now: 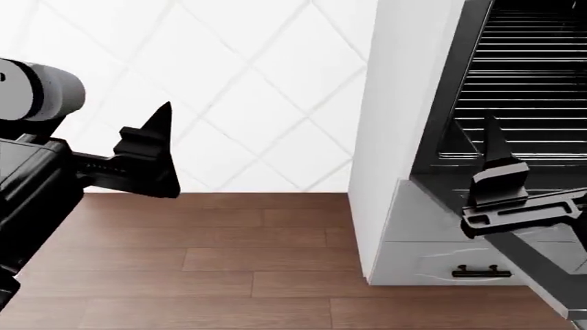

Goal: Fully slide the bottom oven rack out.

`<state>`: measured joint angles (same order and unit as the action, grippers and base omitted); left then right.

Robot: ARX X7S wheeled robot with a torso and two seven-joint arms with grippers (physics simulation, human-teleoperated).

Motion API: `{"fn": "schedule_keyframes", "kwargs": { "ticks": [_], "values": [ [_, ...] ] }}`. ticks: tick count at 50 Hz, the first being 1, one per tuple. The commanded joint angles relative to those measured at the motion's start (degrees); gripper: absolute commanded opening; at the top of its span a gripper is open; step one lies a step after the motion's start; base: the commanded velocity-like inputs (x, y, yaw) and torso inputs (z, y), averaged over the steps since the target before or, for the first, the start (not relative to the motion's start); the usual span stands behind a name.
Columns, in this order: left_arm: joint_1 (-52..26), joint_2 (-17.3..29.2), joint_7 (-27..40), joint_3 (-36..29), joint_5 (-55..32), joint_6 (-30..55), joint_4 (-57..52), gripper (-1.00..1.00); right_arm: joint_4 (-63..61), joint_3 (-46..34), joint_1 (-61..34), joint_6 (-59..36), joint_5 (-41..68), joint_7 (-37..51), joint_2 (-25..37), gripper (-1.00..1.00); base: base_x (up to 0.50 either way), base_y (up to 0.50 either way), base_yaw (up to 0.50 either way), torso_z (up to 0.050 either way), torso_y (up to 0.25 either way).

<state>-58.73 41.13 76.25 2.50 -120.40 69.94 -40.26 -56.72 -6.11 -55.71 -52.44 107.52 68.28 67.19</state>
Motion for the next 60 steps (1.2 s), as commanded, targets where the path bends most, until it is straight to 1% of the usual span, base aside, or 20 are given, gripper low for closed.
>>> {"fn": "schedule_keyframes", "kwargs": {
  "ticks": [1, 7, 13, 18, 25, 42, 46, 49, 54, 60],
  "values": [
    [-2.97, 5.45, 5.97, -1.96, -11.86, -6.61, 1.13, 1.00, 3.33, 1.06, -2.74, -2.05, 4.75, -0.41, 1.72, 1.00, 0.00, -0.50, 0.00, 0.000, 0.000],
    [-1.77, 6.42, 5.88, -1.61, -11.86, -7.31, 0.84, 1.00, 5.73, -1.55, -5.66, -4.27, 3.73, -1.29, 0.06, 1.00, 0.00, -0.50, 0.00, 0.000, 0.000],
    [0.56, 5.32, 4.58, -0.11, -9.95, -7.43, 0.05, 1.00, 6.30, -2.53, -4.94, -4.92, 1.86, -1.57, -1.38, 1.00, 0.03, -0.50, 0.00, 0.000, 0.000],
    [-1.00, 5.46, 4.77, -1.31, -9.99, -7.97, 0.28, 1.00, 6.78, -3.76, -6.83, -5.73, 2.31, -1.07, -1.80, 1.00, 0.02, -0.50, 0.00, 0.000, 0.000],
    [-1.04, 4.72, 4.66, -2.31, -9.22, -8.80, 0.57, 1.00, 7.60, -5.71, -8.75, -7.15, 1.58, -1.04, -3.38, 1.00, 0.02, -0.50, 0.00, 0.000, 0.000],
    [-1.04, 4.34, 4.17, -3.89, -7.22, -9.33, 0.54, 1.00, 7.84, -5.55, -6.38, -6.30, 0.88, -1.24, -3.28, 1.00, 0.01, -0.50, 0.00, 0.000, 0.000],
    [-2.94, 2.48, 4.29, -6.59, -5.80, -9.09, 1.63, 1.00, 8.65, -5.23, -5.35, -5.84, 0.18, -1.30, -3.19, 1.00, 0.00, -0.50, 0.00, 0.000, 0.000],
    [-2.79, 1.31, 3.21, -7.08, -4.11, -8.60, 2.43, 1.00, 8.99, -4.65, -4.64, -5.39, 0.13, -1.49, -2.66, 1.00, 0.00, -0.50, 0.00, 0.000, 0.000],
    [-3.37, 1.65, 3.43, -7.61, -4.31, -8.97, 2.72, 1.00, 9.06, -4.56, -5.23, -5.78, 0.22, -1.97, -2.21, 1.00, 0.00, -0.50, 0.00, 0.000, 0.000],
    [-3.07, 2.86, 3.39, -7.18, -4.93, -9.42, 2.34, 1.00, 9.48, -6.27, -7.82, -7.09, 1.02, -1.51, -2.90, 1.00, 0.00, -0.50, 0.00, 0.000, 0.000]
  ]
}}
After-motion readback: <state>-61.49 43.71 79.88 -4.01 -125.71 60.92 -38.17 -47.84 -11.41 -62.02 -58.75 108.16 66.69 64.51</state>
